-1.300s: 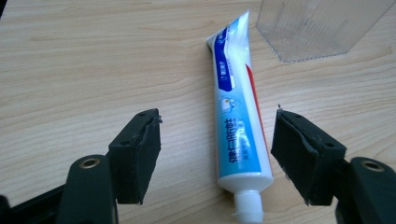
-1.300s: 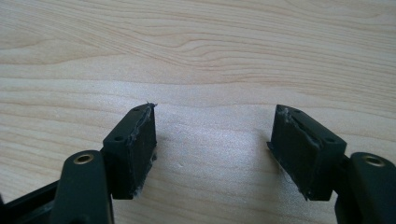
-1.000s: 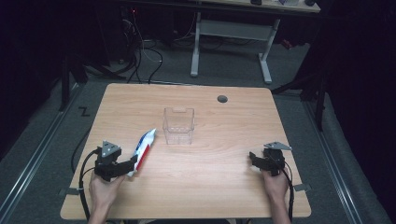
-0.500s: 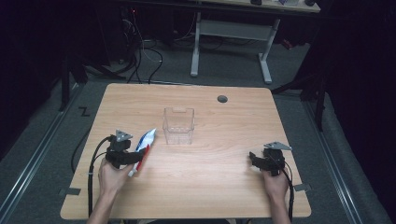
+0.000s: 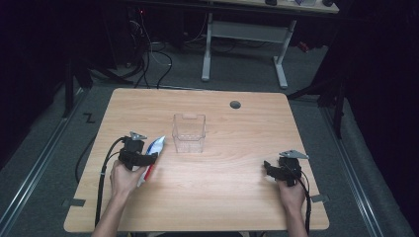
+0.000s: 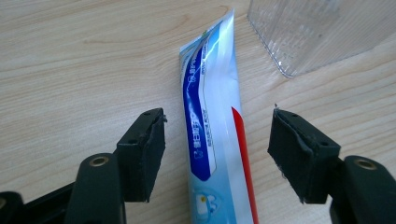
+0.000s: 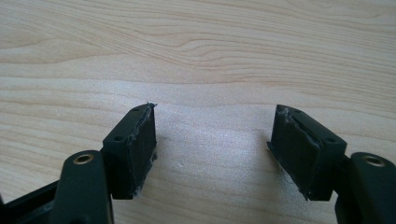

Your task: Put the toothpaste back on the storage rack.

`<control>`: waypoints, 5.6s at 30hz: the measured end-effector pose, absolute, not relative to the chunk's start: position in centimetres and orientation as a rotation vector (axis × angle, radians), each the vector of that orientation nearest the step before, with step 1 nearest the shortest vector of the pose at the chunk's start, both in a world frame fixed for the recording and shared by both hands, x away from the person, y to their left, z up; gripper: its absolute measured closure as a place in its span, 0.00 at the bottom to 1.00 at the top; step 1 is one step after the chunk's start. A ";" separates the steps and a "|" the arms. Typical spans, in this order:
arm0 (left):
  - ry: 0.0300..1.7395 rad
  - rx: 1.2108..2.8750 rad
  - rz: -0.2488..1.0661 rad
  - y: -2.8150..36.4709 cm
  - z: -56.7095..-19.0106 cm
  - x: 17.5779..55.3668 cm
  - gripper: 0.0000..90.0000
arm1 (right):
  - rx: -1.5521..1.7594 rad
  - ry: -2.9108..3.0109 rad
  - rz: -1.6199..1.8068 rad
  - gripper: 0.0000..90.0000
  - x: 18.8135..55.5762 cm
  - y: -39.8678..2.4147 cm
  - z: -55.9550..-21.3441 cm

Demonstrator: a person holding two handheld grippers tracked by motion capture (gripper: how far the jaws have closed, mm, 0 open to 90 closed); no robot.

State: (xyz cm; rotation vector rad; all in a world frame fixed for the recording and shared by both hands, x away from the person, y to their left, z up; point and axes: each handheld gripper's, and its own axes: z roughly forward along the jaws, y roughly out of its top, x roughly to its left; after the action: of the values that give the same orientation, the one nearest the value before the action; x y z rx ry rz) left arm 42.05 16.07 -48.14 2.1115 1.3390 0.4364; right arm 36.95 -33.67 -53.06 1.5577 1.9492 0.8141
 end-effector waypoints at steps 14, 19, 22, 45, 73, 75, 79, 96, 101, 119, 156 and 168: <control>1.376 2.133 0.408 15.2 -48.9 44.2 0.43 | 1.558 1.949 0.815 0.35 37.0 -33.7 -53.1; 1.420 2.147 0.371 15.5 -49.5 44.8 0.40 | 1.558 1.950 0.815 0.35 37.0 -33.7 -53.1; 1.438 2.164 0.344 15.4 -49.8 45.1 0.39 | 1.558 1.949 0.815 0.35 37.0 -33.7 -53.1; 1.491 2.215 0.345 14.6 -50.7 45.3 0.56 | 1.557 1.950 0.815 0.35 37.0 -33.7 -53.1; 1.466 2.184 0.245 15.7 -50.0 45.3 0.79 | 1.558 1.950 0.815 0.35 37.0 -33.7 -53.1; 1.456 2.154 0.243 15.9 -49.6 45.1 0.79 | 1.558 1.950 0.815 0.35 37.0 -33.7 -53.1; 1.442 2.123 0.251 16.2 -48.9 44.7 0.79 | 1.558 1.950 0.815 0.35 37.0 -33.7 -53.1; 1.382 1.996 0.253 17.9 -46.1 43.0 0.78 | 1.559 1.950 0.815 0.35 36.9 -33.7 -53.1; 1.350 1.981 0.251 18.1 -45.6 42.6 0.78 | 1.559 1.950 0.815 0.35 36.9 -33.7 -53.1; 1.259 1.953 0.262 17.4 -43.8 41.8 0.78 | 1.561 1.949 0.815 0.35 36.9 -33.6 -53.1; 1.090 1.905 0.267 12.8 -39.3 43.5 0.78 | 1.562 1.948 0.815 0.35 36.9 -33.6 -53.1; 1.044 1.913 0.317 10.6 -37.9 44.9 0.77 | 1.561 1.949 0.816 0.35 36.9 -33.6 -53.1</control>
State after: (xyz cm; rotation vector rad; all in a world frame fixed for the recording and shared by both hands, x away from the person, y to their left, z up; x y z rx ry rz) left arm 44.87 10.61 -37.87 1.9131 1.0440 0.3165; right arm 36.92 -33.65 -53.06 1.5612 1.9490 0.8158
